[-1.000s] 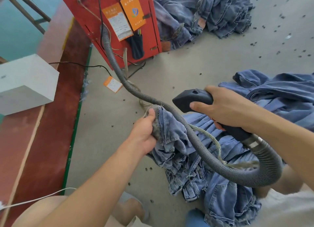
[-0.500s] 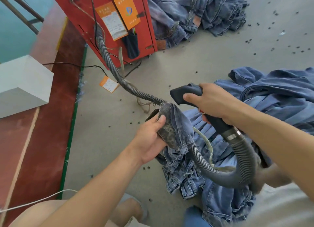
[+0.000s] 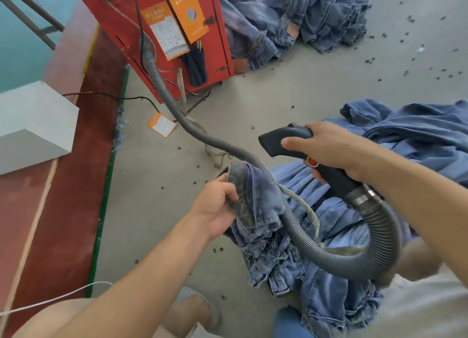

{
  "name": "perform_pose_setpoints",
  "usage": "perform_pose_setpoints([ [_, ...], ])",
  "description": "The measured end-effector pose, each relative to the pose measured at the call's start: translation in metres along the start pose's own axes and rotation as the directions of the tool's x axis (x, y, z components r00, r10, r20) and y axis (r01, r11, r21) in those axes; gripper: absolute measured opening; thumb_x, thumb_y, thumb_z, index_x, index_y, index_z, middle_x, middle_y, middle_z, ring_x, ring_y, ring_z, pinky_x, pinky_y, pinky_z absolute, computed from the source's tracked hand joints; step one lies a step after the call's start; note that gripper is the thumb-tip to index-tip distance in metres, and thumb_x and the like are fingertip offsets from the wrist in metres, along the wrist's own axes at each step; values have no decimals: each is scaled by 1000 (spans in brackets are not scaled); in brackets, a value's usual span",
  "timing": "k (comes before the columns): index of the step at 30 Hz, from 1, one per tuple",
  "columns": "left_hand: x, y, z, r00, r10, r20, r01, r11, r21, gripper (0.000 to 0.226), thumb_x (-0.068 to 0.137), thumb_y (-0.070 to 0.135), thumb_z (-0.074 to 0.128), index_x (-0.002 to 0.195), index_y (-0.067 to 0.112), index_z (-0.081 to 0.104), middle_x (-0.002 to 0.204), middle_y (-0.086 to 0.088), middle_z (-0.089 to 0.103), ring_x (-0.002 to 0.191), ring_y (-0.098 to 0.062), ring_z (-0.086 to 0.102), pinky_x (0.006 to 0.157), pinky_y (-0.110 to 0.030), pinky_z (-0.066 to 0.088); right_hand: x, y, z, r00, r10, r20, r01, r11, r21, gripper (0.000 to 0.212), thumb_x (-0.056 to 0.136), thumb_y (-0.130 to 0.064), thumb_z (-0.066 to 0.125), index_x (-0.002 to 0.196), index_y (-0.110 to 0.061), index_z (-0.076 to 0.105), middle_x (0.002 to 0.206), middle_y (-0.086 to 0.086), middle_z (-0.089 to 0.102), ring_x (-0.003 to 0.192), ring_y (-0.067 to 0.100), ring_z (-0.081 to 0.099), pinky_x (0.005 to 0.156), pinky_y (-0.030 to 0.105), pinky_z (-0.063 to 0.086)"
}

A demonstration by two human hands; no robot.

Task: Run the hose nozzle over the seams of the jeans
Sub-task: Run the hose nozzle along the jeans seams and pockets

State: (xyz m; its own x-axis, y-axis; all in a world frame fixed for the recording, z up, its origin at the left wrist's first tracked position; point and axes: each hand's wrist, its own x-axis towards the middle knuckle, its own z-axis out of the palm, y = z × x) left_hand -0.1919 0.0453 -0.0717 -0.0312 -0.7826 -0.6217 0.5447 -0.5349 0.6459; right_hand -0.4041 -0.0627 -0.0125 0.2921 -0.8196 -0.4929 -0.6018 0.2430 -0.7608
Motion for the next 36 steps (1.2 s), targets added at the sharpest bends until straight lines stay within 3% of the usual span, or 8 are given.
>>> perform_pose_setpoints([
  [3, 0, 9, 0, 998, -59, -3, 59, 998, -17, 28, 94, 3, 51, 119, 2, 63, 120, -22, 64, 104, -33, 63, 108, -49, 48, -6, 1, -5, 995, -15, 101, 22, 997, -67, 33, 91, -49, 72, 99, -18, 65, 56, 2, 57, 42, 23, 55, 46, 32, 52],
  [5, 1, 7, 1, 995, -94, -34, 95, 995, 41, 30, 100, 12, 55, 125, -2, 66, 127, -23, 67, 109, -34, 64, 105, -47, 51, -8, 0, -2, 988, 3, 156, 12, 995, -97, 32, 89, -50, 75, 98, -21, 66, 57, 2, 58, 43, 23, 56, 47, 32, 53],
  [9, -1, 1, 2, 993, -118, 16, 116, 989, 91, 35, 105, 5, 46, 135, -5, 59, 134, -28, 63, 113, -37, 65, 100, -48, 54, -5, -1, 11, 978, 20, 210, -1, 996, -90, 29, 90, -49, 75, 97, -22, 68, 57, 2, 57, 47, 23, 57, 49, 34, 55],
  [15, -3, 3, -6, 993, -113, 34, 112, 993, 33, 30, 106, 6, 42, 125, 7, 65, 118, -19, 70, 99, -31, 70, 91, -43, 58, 5, 2, 7, 997, -67, 45, 66, 997, 37, 27, 95, -45, 71, 101, -20, 65, 62, 7, 58, 42, 21, 55, 44, 31, 51],
  [20, -2, 6, -13, 993, -99, 56, 97, 995, 35, 35, 105, 8, 41, 133, 8, 62, 135, -24, 60, 117, -35, 60, 108, -50, 46, -10, 1, 1, 957, -102, 273, 165, 962, -218, 20, 87, -57, 74, 87, -38, 66, 60, -2, 65, 46, 19, 62, 47, 31, 54],
  [26, -2, 1, -12, 991, -91, 100, 83, 993, 87, 35, 105, 5, 43, 134, 4, 62, 137, -26, 62, 115, -35, 64, 109, -52, 47, 0, -3, 23, 977, -214, 6, 209, 948, -242, 24, 95, -46, 68, 94, -23, 62, 58, -2, 63, 40, 19, 61, 41, 31, 52],
  [32, -2, 1, -7, 985, -39, 165, 31, 998, 56, 45, 106, -4, 35, 141, 11, 60, 136, -21, 65, 119, -32, 65, 105, -46, 53, -17, -5, 10, 977, -130, 171, 185, 914, -362, 25, 91, -54, 69, 89, -31, 59, 52, -7, 64, 40, 22, 64, 38, 28, 49],
  [36, 1, -4, -4, 982, -12, 187, 6, 999, 35, 49, 104, -9, 34, 134, 14, 65, 130, -18, 69, 113, -29, 70, 95, -42, 57, -13, -11, 25, 983, -139, 116, 176, 888, -424, 31, 94, -51, 66, 93, -21, 59, 54, 1, 65, 41, 23, 65, 38, 32, 52],
])
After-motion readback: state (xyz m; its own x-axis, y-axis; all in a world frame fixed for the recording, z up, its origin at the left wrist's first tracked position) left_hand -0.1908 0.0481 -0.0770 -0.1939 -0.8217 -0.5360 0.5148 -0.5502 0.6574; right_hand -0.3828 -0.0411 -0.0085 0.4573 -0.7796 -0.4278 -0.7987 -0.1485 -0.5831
